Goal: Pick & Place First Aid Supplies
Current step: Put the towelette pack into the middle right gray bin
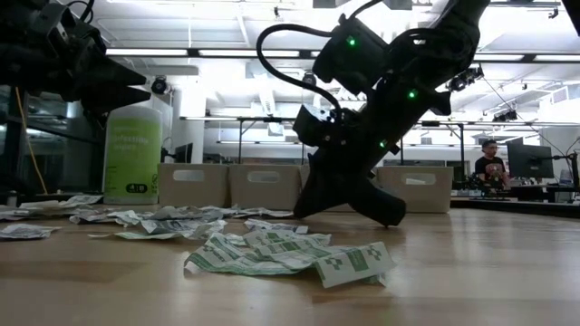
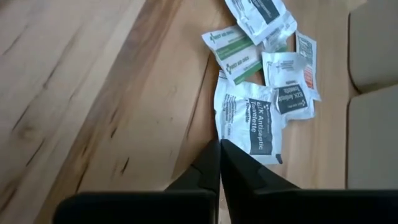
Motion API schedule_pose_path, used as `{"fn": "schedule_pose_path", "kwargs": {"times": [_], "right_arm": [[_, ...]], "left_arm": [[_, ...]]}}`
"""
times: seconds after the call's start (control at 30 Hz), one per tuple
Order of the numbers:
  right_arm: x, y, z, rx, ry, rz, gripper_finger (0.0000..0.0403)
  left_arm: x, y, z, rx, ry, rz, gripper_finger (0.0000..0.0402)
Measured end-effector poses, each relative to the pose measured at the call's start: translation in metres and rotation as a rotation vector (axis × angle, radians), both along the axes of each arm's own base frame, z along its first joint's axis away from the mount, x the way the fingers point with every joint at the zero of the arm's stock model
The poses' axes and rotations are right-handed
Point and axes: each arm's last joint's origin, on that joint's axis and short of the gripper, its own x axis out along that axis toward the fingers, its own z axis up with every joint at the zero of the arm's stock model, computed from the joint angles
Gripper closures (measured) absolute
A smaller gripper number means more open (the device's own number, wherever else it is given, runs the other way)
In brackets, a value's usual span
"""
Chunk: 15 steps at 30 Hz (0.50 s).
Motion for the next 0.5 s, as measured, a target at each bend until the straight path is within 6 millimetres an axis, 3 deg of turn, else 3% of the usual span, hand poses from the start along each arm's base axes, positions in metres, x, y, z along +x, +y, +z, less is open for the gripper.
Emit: {"fn": "schedule_pose_path", "kwargs": {"times": [0.2, 0.5], "right_arm": [[0.0, 0.002, 0.001, -0.003, -0.018, -0.047, 0.0402], [-0.006, 0.014, 0.023, -0.095, -0.062, -0.089, 0.0402]], "left_arm": [[0.0, 0.0, 0.0, 0.0, 0.0, 0.0, 0.0252], [0.0, 0.0, 0.0, 0.0, 0.0, 0.0, 0.0252]]}}
